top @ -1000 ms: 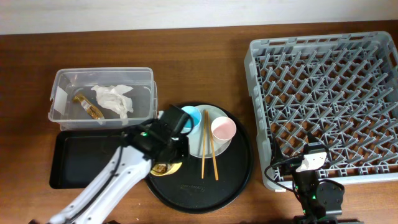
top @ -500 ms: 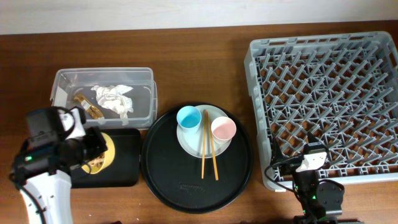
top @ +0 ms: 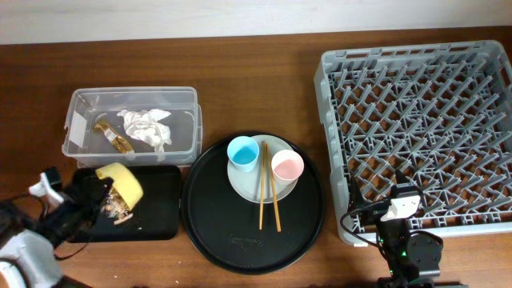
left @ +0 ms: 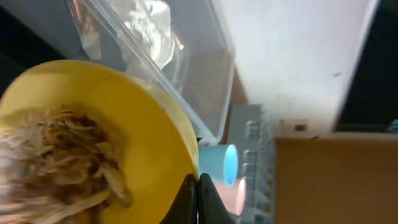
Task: Sort waste into correct bins and load items into the dishwasher rack
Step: 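Tip the yellow bowl over the black tray to dump the scraps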
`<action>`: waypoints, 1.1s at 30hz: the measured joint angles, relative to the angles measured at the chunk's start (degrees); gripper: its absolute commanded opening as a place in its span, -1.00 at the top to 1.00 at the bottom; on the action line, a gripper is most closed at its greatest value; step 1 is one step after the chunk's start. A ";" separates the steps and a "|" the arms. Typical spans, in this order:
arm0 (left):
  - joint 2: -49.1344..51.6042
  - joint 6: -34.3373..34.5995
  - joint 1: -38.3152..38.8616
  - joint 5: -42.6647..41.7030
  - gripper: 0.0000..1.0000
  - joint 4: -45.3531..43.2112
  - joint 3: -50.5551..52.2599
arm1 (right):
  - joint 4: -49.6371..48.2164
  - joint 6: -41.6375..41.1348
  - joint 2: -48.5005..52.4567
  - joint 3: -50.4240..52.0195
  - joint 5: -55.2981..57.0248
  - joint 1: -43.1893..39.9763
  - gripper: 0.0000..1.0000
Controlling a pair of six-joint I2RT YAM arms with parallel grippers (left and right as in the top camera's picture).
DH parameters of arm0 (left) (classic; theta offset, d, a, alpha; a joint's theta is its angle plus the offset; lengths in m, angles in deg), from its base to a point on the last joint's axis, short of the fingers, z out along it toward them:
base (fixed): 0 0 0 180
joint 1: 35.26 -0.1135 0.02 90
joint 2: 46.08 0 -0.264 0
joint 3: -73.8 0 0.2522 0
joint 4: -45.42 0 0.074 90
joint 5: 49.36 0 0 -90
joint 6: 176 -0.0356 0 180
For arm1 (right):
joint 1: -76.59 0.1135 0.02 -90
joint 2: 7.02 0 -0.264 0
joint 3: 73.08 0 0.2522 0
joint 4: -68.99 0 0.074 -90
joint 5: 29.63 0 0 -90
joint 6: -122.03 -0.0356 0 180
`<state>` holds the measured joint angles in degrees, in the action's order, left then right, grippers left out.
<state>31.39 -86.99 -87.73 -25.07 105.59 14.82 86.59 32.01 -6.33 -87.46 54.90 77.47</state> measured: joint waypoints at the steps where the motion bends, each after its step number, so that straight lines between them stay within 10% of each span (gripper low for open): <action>1: 1.53 -0.61 -1.88 -2.38 1.00 0.17 0.00 | 0.00 0.00 0.00 0.00 0.00 0.00 -0.97; 11: 4.66 -4.00 -4.57 -20.98 1.00 1.97 0.02 | 0.00 0.00 0.00 0.00 0.00 0.00 -0.97; 33: 3.17 -11.72 -3.54 -22.97 1.00 22.01 0.22 | 0.00 0.02 0.00 0.00 0.00 0.00 -0.97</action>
<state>34.56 -98.71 -91.27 -48.05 127.60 15.04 86.59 32.04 -6.33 -87.46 54.90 77.47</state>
